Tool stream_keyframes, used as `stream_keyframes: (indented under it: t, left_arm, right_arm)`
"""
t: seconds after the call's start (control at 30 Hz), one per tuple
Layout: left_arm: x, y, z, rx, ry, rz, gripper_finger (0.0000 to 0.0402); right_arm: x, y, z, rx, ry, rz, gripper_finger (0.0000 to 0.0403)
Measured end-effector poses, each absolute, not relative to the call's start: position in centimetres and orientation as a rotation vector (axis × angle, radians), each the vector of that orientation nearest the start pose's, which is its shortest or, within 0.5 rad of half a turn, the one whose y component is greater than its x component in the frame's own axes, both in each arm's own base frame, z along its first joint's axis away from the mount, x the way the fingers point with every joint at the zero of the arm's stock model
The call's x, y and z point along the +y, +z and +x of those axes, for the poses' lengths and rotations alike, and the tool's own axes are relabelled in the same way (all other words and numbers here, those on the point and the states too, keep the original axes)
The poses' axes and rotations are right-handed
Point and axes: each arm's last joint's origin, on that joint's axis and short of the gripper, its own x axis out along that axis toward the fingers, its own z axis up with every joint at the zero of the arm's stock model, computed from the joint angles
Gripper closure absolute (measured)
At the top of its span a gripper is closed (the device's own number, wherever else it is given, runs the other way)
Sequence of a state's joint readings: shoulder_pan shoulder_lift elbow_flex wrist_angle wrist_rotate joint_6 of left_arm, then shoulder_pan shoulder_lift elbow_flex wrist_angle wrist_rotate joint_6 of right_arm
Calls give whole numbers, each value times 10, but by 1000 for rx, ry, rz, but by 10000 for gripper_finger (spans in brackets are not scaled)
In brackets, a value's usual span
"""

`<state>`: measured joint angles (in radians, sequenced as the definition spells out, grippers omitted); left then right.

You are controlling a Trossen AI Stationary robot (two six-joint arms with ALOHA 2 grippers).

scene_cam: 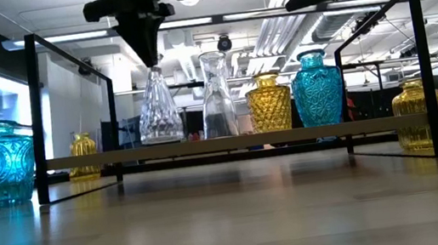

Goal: Sort vases onto shelf
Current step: Put the transparent vase on the shelf

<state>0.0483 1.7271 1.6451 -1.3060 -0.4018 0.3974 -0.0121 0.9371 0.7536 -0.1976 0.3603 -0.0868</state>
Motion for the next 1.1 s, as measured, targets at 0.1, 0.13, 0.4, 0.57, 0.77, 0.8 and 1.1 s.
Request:
stream_keyframes:
  t: [0.1,0.13,0.4,0.57,0.77,0.8,1.1]
  left_arm:
    - [26,309,327,1456,88,569,386]
    - [26,309,327,1451,84,564,386]
    - [23,309,328,1428,70,478,386]
    - [23,310,330,1402,116,467,386]
    - [24,307,331,1418,138,472,384]
    - [25,307,331,1422,141,472,384]
    - [30,304,329,1444,159,449,384]
  right_arm:
    - [-13,295,203,394,-352,-151,403]
    - [-13,295,203,394,-352,-151,403]
    - [-13,295,203,394,-352,-152,403]
    - [-13,295,203,394,-351,-152,403]
    - [-13,295,203,394,-351,-152,403]
    - [-13,295,203,394,-351,-152,403]
    - [-13,295,203,394,-351,-153,403]
